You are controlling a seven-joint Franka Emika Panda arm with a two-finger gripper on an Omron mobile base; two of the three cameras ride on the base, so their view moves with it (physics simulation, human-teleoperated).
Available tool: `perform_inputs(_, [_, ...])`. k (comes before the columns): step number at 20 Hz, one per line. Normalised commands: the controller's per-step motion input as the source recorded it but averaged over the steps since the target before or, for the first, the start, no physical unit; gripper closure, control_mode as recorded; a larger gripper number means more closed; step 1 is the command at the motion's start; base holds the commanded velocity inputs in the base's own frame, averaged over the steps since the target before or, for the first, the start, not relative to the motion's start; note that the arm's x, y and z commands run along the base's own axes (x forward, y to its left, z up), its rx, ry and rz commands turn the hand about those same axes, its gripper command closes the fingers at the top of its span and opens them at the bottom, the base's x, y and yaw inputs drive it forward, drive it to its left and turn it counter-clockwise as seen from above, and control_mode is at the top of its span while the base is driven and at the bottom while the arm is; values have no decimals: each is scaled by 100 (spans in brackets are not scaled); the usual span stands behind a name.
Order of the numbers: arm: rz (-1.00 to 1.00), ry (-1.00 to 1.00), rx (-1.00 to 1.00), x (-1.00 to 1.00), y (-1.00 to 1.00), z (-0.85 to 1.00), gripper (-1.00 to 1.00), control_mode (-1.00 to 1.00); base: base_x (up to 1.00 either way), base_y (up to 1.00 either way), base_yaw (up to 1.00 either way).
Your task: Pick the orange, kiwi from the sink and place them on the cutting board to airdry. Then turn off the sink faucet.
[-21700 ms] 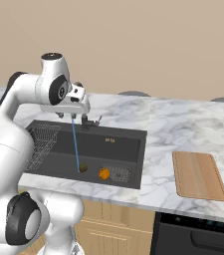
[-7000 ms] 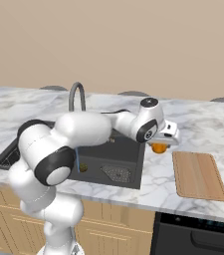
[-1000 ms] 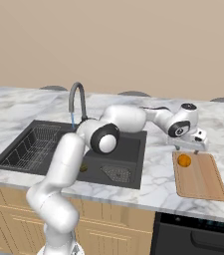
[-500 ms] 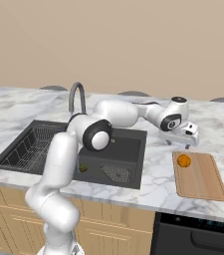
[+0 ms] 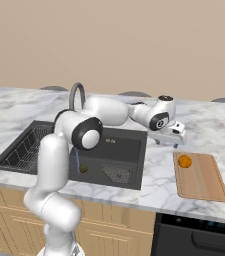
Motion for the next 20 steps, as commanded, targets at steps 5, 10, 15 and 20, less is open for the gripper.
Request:
perform_inputs(5, [-2, 0, 0, -13, 48, 0, -100, -100, 0, 0, 0])
perform_inputs(10, [-1, 0, 0, -15, 46, 0, -100, -100, 0, 0, 0])
perform_inputs(15, [-1, 1, 0, -8, 45, 0, -100, -100, 0, 0, 0])
perform_inputs(20, [0, 3, 0, -5, 32, 0, -100, -100, 0, 0, 0])
